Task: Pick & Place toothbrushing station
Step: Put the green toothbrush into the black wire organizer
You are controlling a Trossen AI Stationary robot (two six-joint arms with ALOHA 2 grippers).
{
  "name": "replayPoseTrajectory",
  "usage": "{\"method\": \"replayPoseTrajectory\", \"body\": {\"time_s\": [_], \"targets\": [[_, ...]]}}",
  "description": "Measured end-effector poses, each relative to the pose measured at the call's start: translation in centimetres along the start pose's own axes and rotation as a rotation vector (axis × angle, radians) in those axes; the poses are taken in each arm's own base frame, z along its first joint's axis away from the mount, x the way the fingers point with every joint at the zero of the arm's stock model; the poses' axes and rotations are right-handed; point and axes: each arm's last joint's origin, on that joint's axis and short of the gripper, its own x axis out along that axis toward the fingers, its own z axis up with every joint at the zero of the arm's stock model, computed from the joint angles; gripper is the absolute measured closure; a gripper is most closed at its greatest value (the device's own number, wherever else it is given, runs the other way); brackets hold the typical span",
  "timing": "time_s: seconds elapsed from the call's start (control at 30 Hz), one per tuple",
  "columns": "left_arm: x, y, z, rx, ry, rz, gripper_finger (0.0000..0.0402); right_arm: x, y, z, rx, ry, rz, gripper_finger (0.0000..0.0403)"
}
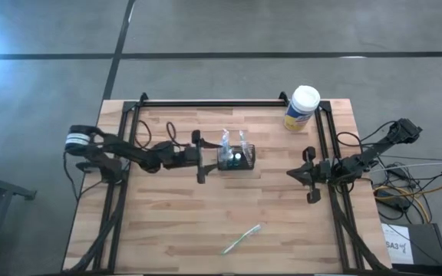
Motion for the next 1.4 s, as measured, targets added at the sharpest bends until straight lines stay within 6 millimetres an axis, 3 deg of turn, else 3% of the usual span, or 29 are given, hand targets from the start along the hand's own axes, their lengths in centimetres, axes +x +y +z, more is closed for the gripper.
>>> {"method": "replayPoseTrajectory", "body": {"time_s": [0.3, 0.57, 0.8, 0.93, 1.1, 1.2, 1.4], "targets": [[-2.3, 0.5, 6.2, -0.141, -0.129, -0.087, 0.0115, 0.0, 0.0, 0.0, 0.04, -0.002, 0.003, 0.0394], [-5.6, -0.8, 10.4, -0.328, -0.143, -0.379, 0.0115, 0.0, 0.0, 0.0, 0.073, -0.005, 0.003, 0.0394], [-7.8, -5.0, 10.2, -0.329, -0.1, -0.6, 0.0115, 0.0, 0.0, 0.1, 0.073, -0.006, 0.003, 0.0394], [-9.0, -7.1, 9.9, -0.223, -0.117, -0.64, 0.0126, 0.0, 0.0, 0.1, 0.073, -0.006, 0.003, 0.0394], [-10.7, -7.3, 9.4, -0.112, -0.104, -0.427, 0.0194, 0.0, 0.0, 0.1, 0.073, -0.006, 0.003, 0.0394], [-11.9, -6.7, 8.7, -0.1, -0.089, -0.408, 0.0256, 0.0, 0.0, 0.1, 0.073, -0.006, 0.003, 0.0394], [-14.3, -5.6, 5.0, -0.108, -0.004, -0.243, 0.0387, 0.0, 0.0, 0.1, 0.069, -0.005, 0.002, 0.0394]]}}
